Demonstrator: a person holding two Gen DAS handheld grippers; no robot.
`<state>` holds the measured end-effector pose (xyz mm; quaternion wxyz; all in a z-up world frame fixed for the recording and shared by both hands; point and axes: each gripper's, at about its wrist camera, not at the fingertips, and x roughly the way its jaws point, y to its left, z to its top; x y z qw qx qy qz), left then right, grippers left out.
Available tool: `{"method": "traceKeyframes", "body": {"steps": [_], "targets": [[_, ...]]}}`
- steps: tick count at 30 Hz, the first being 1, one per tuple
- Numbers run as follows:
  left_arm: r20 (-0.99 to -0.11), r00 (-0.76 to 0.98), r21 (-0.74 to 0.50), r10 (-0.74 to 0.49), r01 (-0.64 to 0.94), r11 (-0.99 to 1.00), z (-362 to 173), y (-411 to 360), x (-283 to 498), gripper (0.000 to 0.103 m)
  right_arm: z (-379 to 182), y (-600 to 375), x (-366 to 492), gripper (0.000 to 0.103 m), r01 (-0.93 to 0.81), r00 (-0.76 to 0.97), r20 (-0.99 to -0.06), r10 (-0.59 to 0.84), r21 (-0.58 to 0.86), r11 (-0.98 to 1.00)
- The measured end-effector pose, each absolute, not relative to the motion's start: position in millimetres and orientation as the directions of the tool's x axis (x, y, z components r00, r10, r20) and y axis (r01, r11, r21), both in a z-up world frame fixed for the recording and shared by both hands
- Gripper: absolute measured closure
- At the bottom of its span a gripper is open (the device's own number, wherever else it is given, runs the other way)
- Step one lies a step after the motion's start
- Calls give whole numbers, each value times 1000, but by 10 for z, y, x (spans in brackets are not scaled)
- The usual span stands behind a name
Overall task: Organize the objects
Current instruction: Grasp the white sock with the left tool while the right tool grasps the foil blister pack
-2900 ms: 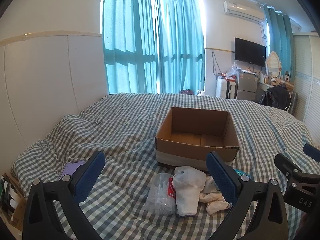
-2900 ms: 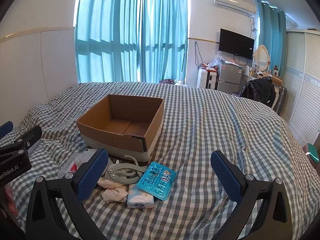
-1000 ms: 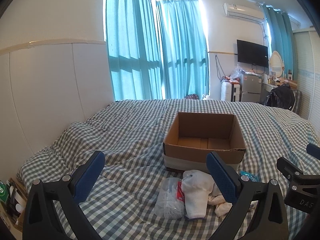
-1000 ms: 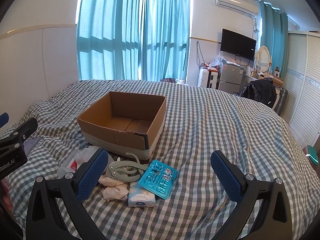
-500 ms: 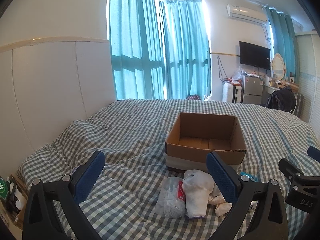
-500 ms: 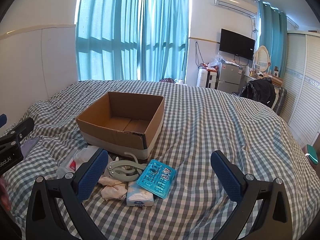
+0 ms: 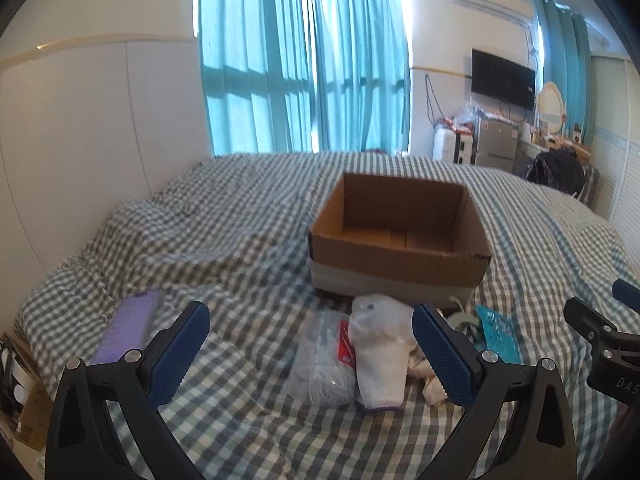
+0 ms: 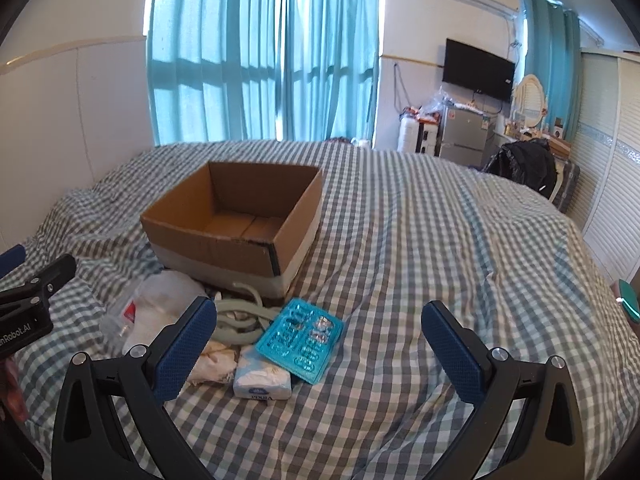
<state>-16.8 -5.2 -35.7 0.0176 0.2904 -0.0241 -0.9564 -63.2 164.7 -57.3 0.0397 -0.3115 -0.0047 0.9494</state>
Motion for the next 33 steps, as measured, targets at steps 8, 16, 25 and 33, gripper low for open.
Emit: {"method": "traceKeyframes", "body": {"steps": [8,16,25,33], "targets": [[-671,-741,85,-25,-43,-995,-874,245,-423,0,-1169,1723,-1058,0,-11,-669,-740,65,-78,-997],[-727,-687,120,-9,-114,-986,-1173,493,-559,17,-1363,1685,-1269,0,80,-628,-778,-2,-62,-995],[-744,-667,189,-34,-161,-969,-1342,709,-745,17,-1613,1738,-1397,23,102,-606,-795,-20,-53,-993],[-856,-484,-154,181,-95,-984,-1743,361,-1003,0,-1596,1744,-1380,54,136,-605,-794,-59,-31,-990]]}}
